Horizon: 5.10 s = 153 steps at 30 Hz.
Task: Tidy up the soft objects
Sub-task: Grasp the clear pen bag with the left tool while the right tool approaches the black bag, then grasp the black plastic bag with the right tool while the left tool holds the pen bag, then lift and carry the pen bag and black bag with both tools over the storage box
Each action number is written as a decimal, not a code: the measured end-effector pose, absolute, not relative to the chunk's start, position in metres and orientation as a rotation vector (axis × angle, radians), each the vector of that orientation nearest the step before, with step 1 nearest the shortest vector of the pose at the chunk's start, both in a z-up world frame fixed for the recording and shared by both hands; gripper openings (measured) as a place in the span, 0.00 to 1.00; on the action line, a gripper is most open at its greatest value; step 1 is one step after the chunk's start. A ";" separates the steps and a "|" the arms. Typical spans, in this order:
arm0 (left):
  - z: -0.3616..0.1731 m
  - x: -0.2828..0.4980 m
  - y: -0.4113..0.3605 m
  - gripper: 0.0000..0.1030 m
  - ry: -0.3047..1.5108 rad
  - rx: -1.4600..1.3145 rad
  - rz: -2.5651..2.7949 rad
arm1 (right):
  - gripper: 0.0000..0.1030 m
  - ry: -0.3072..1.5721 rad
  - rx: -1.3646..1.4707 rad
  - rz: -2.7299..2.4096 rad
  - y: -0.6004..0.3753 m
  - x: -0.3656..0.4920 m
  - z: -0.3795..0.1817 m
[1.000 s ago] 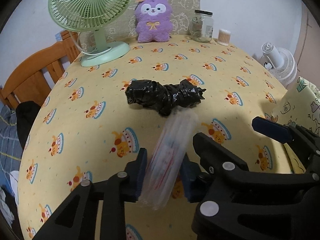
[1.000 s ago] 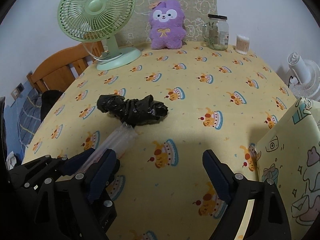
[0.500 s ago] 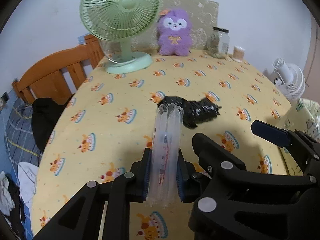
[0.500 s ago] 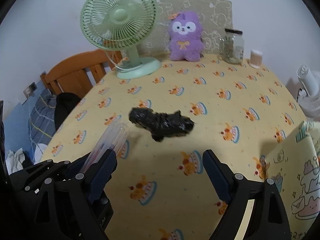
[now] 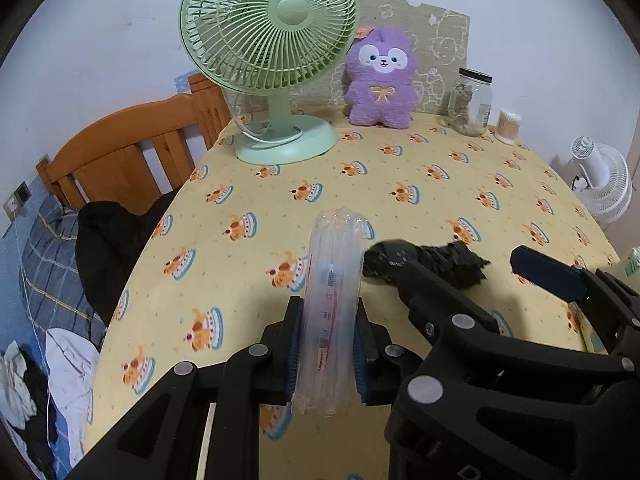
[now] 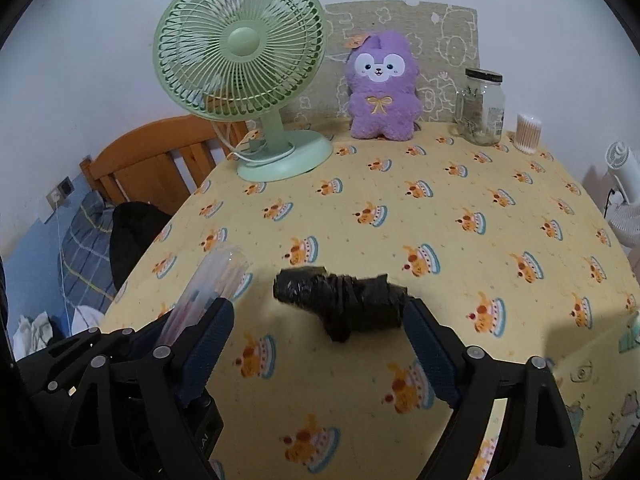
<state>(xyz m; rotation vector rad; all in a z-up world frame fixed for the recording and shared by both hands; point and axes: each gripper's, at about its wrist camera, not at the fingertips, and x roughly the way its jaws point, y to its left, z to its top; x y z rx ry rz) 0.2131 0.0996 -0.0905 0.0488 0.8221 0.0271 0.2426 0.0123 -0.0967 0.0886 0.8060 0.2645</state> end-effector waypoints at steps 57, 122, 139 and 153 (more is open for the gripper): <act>-0.087 0.164 0.067 0.20 0.801 -0.007 -0.025 | 0.26 0.856 0.081 0.280 -0.015 0.201 -0.096; 0.003 0.105 -0.062 0.21 0.579 0.081 -0.112 | 0.26 0.620 0.117 0.146 -0.149 0.126 0.005; -0.005 0.117 -0.127 0.21 0.591 0.114 -0.246 | 0.26 0.617 0.124 0.013 -0.211 0.124 -0.001; -0.020 0.124 -0.169 0.22 0.634 0.148 -0.339 | 0.26 0.645 0.156 -0.036 -0.253 0.121 -0.018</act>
